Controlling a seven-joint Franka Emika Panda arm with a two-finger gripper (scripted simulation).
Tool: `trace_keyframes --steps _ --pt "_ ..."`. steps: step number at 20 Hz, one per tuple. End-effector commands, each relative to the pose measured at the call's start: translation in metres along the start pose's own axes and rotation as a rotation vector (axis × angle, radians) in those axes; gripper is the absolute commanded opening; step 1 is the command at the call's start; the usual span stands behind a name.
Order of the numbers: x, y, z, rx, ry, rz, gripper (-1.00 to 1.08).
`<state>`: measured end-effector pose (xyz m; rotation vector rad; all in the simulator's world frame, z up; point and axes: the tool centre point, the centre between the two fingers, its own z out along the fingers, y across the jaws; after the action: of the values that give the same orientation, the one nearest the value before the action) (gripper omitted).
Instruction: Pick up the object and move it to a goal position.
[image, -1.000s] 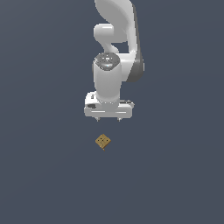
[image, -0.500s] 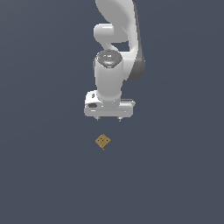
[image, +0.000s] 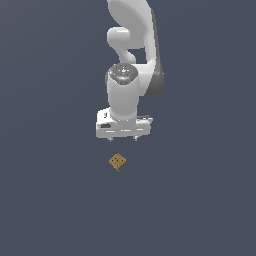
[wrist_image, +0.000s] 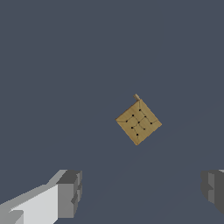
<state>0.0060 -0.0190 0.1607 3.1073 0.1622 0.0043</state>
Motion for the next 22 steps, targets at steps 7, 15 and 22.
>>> trace_keyframes --steps 7,15,22 --pt "0.01 0.008 0.025 0.001 -0.003 -0.181 1.0" --pt "0.021 0.016 0.055 0.009 -0.002 -0.387 1.0" --pt "0.028 0.023 0.079 0.019 0.002 -0.552 1.0"
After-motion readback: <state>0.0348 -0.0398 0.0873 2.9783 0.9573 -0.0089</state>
